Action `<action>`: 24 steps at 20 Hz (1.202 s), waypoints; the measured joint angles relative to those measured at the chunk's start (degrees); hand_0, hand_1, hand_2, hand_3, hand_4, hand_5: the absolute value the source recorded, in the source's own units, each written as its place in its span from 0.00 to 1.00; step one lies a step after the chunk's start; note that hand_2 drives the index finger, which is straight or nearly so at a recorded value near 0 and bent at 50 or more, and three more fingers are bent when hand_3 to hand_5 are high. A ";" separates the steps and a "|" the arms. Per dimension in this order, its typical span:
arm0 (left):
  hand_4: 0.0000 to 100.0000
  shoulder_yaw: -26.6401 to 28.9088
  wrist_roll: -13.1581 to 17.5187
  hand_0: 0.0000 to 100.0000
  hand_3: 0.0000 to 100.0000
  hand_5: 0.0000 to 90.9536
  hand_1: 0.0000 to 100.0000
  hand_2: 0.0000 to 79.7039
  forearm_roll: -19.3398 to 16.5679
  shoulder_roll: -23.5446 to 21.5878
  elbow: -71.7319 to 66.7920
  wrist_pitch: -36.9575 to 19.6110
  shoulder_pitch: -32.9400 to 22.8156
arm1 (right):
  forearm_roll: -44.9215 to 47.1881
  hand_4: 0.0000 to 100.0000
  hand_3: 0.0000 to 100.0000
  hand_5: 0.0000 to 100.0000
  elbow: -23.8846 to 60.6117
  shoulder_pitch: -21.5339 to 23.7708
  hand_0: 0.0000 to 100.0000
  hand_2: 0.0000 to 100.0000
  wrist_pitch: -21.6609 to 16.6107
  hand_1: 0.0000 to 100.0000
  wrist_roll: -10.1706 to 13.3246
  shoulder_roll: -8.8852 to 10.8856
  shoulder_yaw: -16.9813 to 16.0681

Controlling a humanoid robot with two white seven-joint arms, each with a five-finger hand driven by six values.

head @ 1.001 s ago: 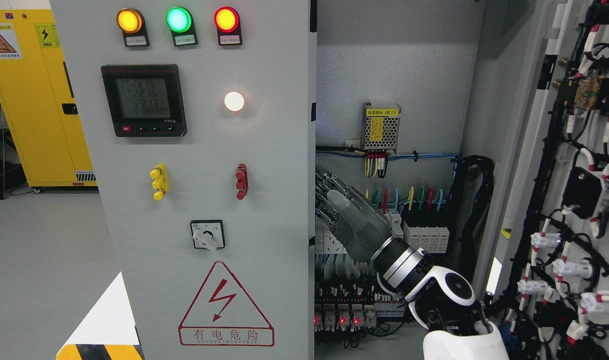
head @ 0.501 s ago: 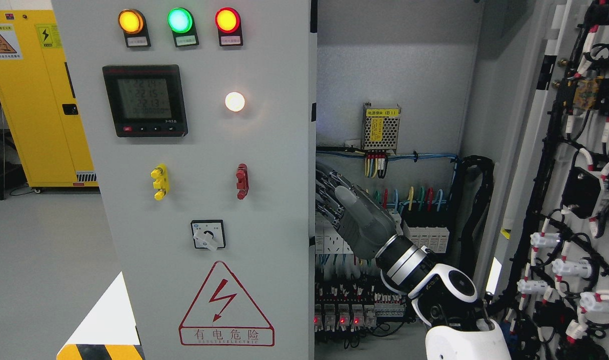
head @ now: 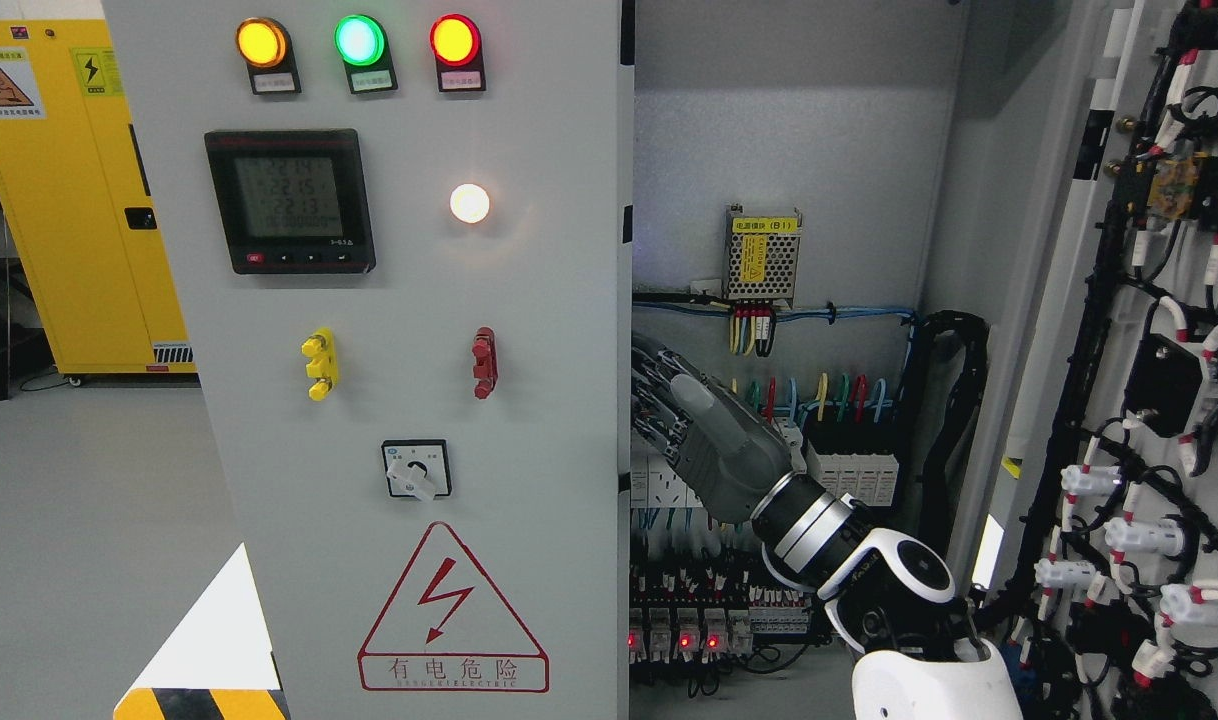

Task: Open door with both hands
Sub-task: 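Hook the right hand fingers behind the indicator-light door's inner edge, then swing the indicator-light door open toward the robot with the right hand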

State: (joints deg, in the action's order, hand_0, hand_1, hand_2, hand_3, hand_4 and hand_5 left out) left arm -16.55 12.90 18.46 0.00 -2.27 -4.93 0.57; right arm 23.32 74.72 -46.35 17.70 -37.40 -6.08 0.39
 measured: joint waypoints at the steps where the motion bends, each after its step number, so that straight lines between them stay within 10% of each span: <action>1: 0.00 -0.01 0.00 0.12 0.00 0.00 0.56 0.00 0.00 0.00 -0.04 0.04 -0.19 | -0.01 0.00 0.00 0.00 -0.01 -0.01 0.00 0.04 0.08 0.50 -0.15 -0.01 -0.04; 24: 0.00 0.02 0.05 0.12 0.00 0.00 0.56 0.00 0.05 0.32 -0.04 -0.05 -0.59 | 0.00 0.00 0.00 0.00 1.39 -0.74 0.00 0.04 2.90 0.50 -7.08 -0.32 -0.31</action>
State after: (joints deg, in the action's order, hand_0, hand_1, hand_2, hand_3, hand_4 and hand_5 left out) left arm -16.53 12.95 18.51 0.33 -2.31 -4.98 -0.01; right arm 23.32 76.11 -47.10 20.60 -44.48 -6.40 0.08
